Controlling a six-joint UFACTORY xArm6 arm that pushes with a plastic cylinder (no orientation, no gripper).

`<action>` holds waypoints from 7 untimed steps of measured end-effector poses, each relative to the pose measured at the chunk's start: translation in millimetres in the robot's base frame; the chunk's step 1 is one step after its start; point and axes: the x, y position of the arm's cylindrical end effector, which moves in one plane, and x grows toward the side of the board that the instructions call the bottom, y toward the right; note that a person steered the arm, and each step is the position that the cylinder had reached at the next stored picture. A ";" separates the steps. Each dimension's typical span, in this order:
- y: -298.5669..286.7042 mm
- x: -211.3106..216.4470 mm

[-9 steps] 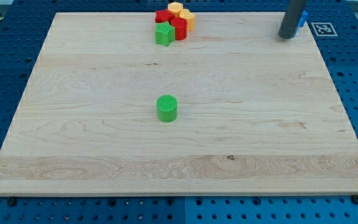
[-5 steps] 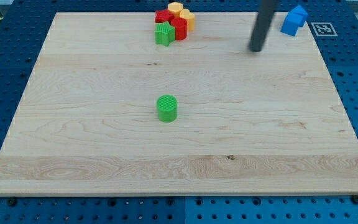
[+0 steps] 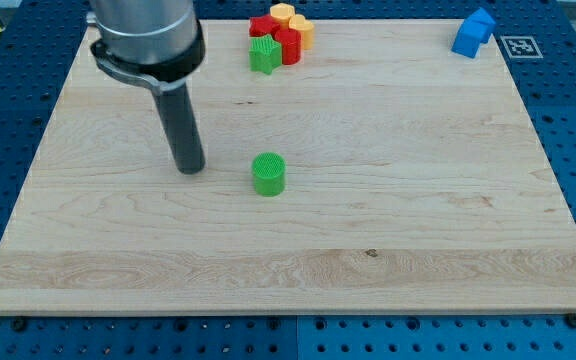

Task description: Push the green circle to blue cube

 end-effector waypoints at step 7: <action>133.0 -40.4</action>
